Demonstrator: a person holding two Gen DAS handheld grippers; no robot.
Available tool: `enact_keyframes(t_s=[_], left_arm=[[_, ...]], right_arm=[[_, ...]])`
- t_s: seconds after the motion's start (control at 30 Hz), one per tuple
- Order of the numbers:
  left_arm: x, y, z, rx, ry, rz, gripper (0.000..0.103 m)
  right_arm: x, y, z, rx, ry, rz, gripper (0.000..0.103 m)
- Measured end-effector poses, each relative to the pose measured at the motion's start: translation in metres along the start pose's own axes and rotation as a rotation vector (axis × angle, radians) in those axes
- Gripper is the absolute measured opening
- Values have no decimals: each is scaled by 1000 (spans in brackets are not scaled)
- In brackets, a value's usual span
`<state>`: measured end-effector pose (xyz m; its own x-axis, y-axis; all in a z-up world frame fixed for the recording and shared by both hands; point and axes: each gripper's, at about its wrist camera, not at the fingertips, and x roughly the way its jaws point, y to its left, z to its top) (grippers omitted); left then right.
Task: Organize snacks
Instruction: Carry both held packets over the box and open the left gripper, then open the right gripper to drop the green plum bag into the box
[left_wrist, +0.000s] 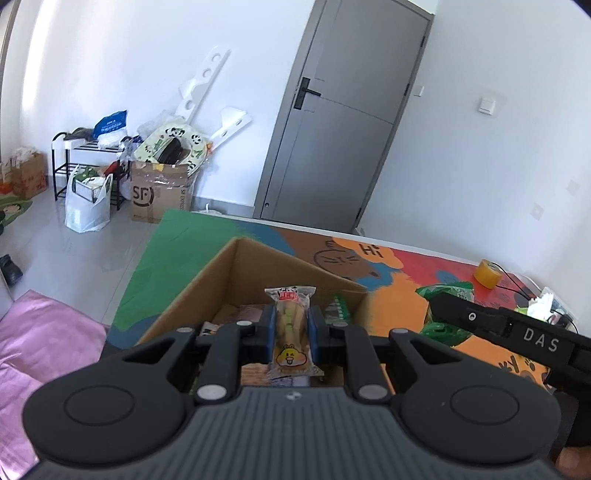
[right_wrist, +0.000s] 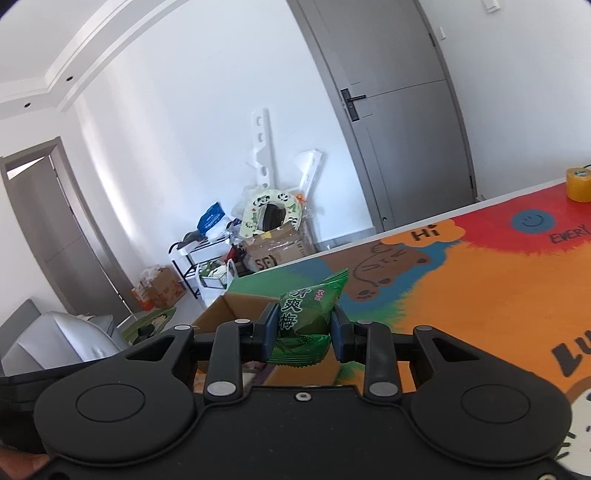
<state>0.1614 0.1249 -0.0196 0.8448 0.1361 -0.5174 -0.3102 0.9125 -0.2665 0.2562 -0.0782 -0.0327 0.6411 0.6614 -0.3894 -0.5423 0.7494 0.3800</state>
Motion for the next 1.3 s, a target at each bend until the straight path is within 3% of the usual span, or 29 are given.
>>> enact_keyframes(t_s=[0.33,0.73,0.83,1.13,1.3], left_arm=[[15,18,18,-23,-17,7,17],[22,35,18,-50,18,26,25],[17,38,16,-57,26,48,31],[-3,41,15,-63,32,85,61],[-13,32,12,-40,24,79,74]], right_arm=[[20,23,4,-34,23,14,30],[36,37,-3,-39,61,37,30],[38,44,-3,-56,56,66,31],[29,48,-3,-44,65,77,53],[14,36,-3,-12,58,48,76]])
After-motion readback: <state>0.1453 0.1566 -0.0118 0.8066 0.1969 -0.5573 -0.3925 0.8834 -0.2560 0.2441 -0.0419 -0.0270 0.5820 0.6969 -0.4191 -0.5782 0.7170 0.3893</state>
